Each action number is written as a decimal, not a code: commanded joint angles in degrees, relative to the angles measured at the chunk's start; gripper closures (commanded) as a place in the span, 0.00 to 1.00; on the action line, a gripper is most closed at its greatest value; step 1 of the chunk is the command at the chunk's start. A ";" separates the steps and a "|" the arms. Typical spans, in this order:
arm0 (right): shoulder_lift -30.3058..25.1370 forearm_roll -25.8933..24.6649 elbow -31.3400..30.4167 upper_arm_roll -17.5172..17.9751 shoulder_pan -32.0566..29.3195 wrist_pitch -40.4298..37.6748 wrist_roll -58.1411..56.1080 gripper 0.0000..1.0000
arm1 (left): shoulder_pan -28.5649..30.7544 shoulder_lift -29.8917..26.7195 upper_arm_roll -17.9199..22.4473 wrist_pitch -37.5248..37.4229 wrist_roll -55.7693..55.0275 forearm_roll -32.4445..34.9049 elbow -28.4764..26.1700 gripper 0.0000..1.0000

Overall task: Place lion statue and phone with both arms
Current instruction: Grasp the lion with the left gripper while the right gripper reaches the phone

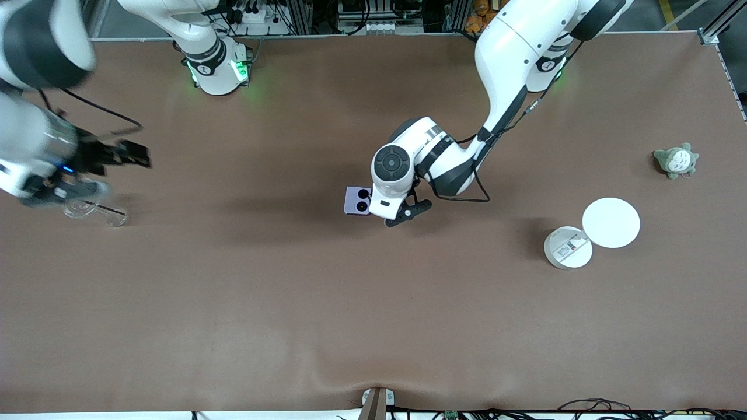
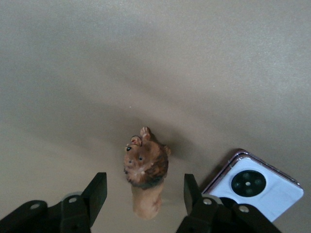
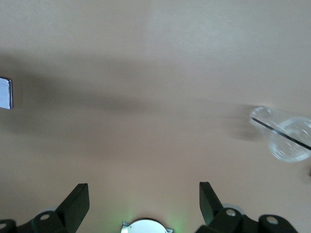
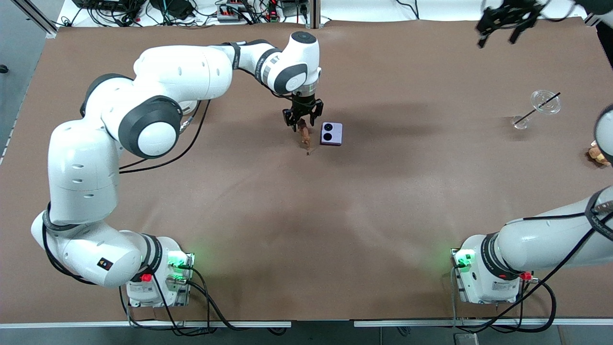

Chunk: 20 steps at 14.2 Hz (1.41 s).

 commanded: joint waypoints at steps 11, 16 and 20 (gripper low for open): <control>8.54 6.65 -12.82 -0.12 20.77 27.48 36.09 0.00 | 1.98 -0.05 0.53 0.86 -0.20 4.94 1.42 1.00; 14.88 6.57 -14.58 -0.30 29.05 39.88 40.29 0.00 | 5.41 -3.03 0.44 -1.85 5.32 6.89 1.33 1.00; 19.26 5.69 -13.53 -0.38 34.41 45.77 49.88 0.00 | 10.06 -6.63 0.44 -8.01 13.49 7.33 0.54 1.00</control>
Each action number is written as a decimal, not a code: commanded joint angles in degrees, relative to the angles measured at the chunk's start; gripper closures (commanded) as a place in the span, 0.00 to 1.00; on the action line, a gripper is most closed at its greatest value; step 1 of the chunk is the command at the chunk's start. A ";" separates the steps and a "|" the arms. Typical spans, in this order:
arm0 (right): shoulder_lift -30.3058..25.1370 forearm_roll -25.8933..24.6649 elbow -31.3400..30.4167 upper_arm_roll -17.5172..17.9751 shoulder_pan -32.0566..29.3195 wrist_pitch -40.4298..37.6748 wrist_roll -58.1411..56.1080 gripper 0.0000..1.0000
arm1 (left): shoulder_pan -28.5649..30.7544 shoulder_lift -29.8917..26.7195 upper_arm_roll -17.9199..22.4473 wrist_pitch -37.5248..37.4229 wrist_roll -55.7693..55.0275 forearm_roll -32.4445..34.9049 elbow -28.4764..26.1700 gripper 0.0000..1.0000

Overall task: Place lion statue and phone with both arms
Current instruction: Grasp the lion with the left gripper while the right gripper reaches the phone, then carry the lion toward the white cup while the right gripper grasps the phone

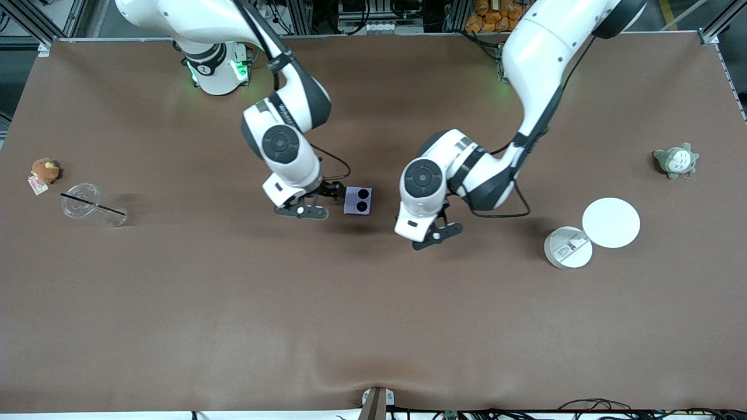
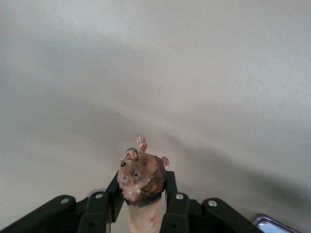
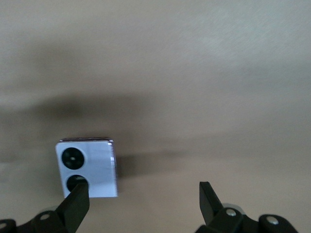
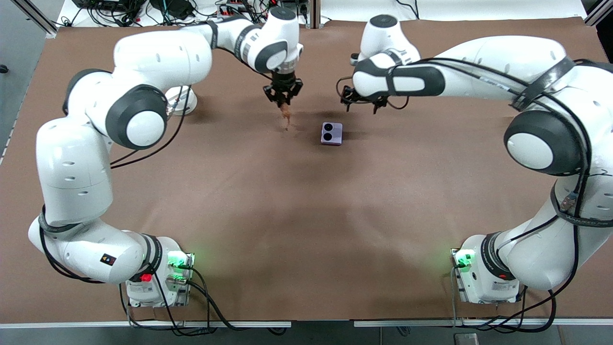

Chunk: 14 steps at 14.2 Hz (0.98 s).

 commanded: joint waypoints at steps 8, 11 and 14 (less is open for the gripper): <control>11.91 -2.12 8.69 -0.86 5.47 4.84 4.66 0.00 | 12.19 -3.44 -0.39 -3.32 15.22 3.74 -2.18 1.00; 13.59 -2.12 9.76 -0.77 5.65 5.02 4.83 0.00 | 16.24 -3.70 -0.39 -3.32 22.86 3.83 -3.58 1.00; 14.73 -1.86 9.85 -0.77 5.74 6.76 5.01 0.00 | 19.85 -4.14 -0.65 -3.23 28.33 6.11 -5.26 1.00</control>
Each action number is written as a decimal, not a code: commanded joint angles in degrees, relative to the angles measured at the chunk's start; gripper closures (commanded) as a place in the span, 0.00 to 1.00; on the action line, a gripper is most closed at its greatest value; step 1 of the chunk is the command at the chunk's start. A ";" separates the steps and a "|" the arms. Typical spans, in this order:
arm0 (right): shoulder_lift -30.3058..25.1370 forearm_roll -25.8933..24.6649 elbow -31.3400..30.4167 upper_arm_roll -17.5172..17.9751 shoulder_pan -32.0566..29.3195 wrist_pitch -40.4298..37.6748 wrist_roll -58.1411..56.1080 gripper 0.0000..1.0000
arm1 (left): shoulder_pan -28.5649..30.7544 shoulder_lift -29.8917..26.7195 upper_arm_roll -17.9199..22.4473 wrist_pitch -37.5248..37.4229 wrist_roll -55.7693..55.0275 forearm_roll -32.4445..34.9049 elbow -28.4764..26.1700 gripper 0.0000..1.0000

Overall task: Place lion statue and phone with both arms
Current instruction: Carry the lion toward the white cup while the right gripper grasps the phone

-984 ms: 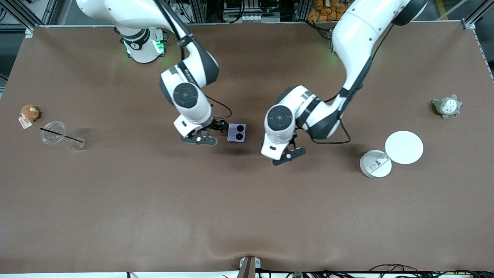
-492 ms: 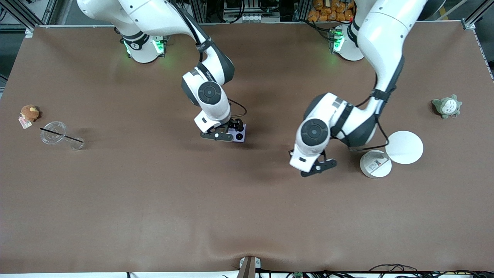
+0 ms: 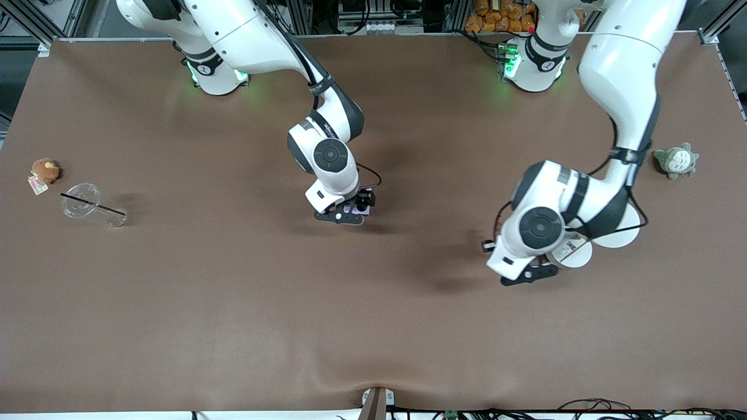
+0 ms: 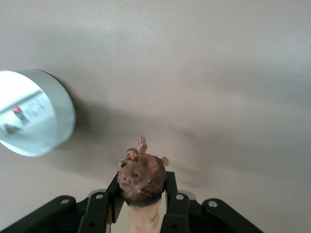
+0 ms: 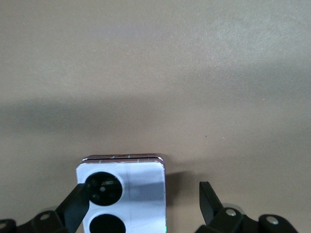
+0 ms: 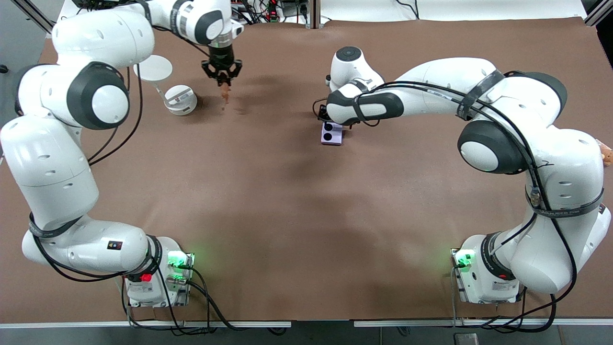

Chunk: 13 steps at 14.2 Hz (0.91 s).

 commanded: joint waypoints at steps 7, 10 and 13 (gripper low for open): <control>2.52 0.33 1.55 -0.52 2.38 3.05 1.66 0.00 | 5.17 -0.21 -0.75 4.14 12.69 4.73 -2.73 1.00; 2.25 0.33 1.98 -0.52 2.38 2.70 1.40 0.00 | 5.26 0.76 -0.57 5.99 14.00 4.91 -2.73 1.00; 2.08 -0.90 3.82 -0.52 2.38 1.82 -0.96 0.00 | 5.96 1.47 -0.49 6.79 16.82 5.00 -2.91 1.00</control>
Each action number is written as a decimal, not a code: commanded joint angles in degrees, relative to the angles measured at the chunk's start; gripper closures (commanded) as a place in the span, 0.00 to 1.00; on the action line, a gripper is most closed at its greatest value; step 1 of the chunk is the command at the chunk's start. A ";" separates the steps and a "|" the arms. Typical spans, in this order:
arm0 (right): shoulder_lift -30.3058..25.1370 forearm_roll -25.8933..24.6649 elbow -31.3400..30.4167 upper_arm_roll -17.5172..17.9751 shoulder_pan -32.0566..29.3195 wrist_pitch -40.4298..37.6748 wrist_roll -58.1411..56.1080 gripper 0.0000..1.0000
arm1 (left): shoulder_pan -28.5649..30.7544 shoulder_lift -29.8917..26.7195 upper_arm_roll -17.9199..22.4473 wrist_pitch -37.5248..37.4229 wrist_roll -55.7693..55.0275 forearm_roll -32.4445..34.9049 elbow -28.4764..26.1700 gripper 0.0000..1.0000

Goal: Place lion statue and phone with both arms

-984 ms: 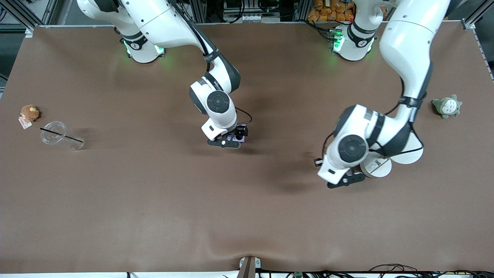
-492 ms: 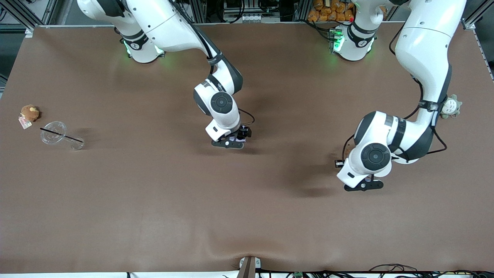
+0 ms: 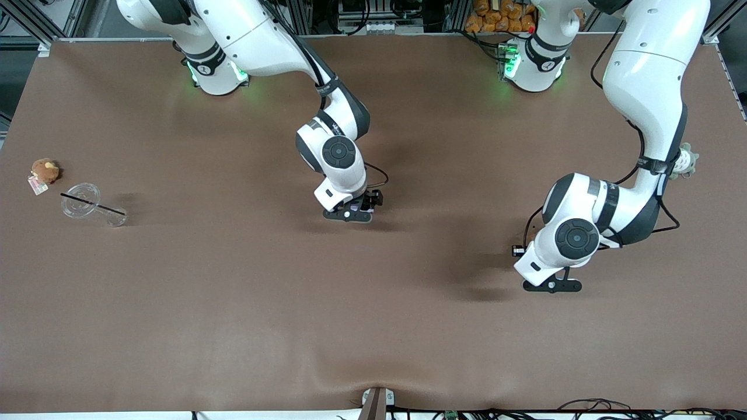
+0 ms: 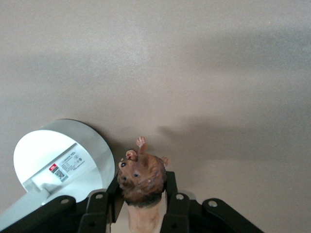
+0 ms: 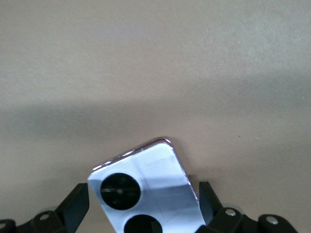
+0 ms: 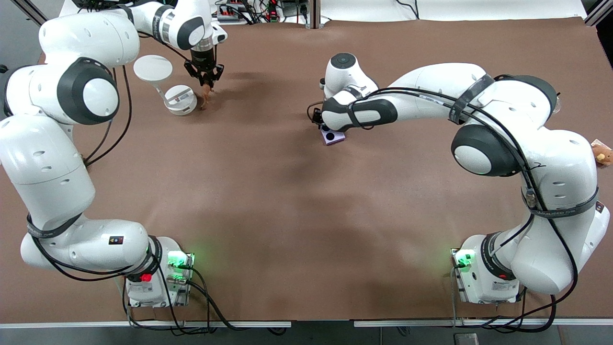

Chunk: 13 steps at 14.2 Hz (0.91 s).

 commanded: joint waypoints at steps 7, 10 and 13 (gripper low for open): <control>1.32 -1.22 2.59 -0.62 1.97 -0.43 -13.97 0.00 | 0.92 1.16 -0.47 1.26 1.42 4.97 -0.65 1.00; 1.94 -3.14 2.41 -0.62 1.97 -0.52 -14.06 0.00 | 1.01 1.60 -0.47 2.75 1.42 4.88 -1.35 1.00; 3.08 -3.86 2.41 -0.62 2.41 -0.34 -13.71 0.00 | 1.80 1.51 -0.47 3.54 1.42 4.97 -2.23 1.00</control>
